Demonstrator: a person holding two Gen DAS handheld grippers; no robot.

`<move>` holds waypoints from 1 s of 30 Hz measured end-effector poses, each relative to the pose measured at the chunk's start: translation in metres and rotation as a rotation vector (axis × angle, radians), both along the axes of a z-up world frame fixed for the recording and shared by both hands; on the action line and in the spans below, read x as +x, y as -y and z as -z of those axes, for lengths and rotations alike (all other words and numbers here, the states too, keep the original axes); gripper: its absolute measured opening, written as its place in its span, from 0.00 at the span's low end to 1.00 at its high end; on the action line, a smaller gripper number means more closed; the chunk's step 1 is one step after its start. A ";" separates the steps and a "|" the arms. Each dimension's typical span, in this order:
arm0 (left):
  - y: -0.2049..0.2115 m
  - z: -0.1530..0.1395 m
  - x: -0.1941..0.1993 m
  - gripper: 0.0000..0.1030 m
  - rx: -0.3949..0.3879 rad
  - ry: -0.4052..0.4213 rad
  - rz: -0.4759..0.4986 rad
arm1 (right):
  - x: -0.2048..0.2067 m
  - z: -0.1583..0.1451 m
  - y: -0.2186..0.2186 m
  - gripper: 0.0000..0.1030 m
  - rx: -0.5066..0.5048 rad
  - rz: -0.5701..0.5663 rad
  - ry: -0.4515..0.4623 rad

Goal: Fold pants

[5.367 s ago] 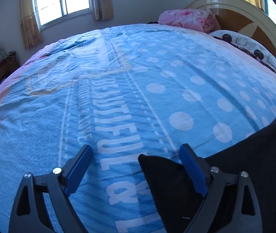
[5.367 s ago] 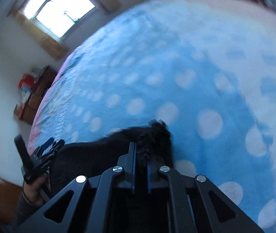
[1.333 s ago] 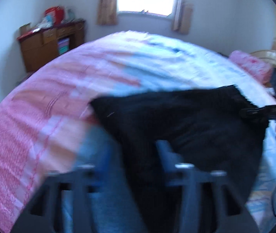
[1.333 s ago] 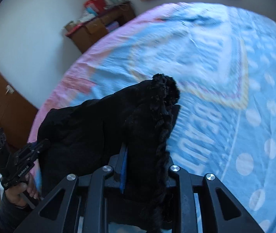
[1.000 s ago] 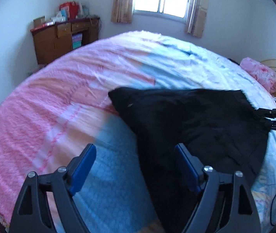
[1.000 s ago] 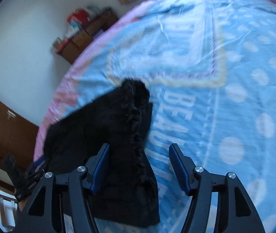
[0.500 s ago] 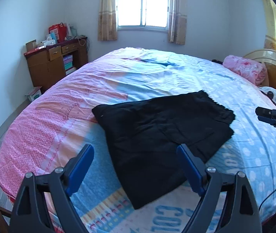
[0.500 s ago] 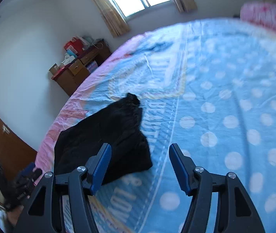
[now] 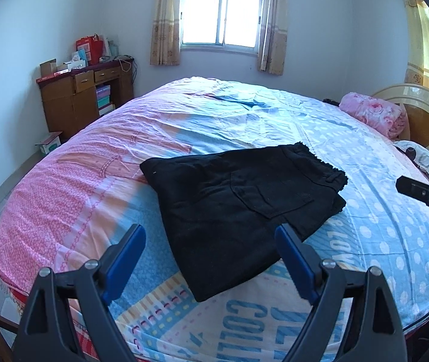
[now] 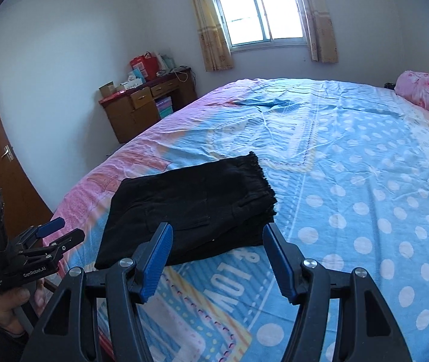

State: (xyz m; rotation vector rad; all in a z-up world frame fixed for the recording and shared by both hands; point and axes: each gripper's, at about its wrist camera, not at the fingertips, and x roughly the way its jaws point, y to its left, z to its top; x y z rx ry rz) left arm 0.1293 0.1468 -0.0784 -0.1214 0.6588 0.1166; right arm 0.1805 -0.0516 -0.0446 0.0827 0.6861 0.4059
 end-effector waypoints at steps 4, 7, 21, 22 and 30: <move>0.002 -0.003 -0.005 0.88 0.005 0.011 0.003 | -0.005 -0.001 -0.003 0.62 -0.004 -0.003 0.003; 0.005 -0.007 -0.008 0.88 0.014 0.025 0.007 | -0.010 -0.003 -0.004 0.62 -0.006 -0.012 0.013; 0.010 -0.014 -0.015 0.88 0.015 0.038 0.022 | -0.023 -0.006 -0.007 0.62 -0.016 -0.018 0.024; 0.011 -0.014 -0.015 0.88 0.016 0.038 0.023 | -0.023 -0.006 -0.007 0.62 -0.016 -0.019 0.025; 0.017 -0.018 -0.015 0.90 0.029 0.046 0.039 | -0.026 -0.008 -0.008 0.62 -0.021 -0.023 0.036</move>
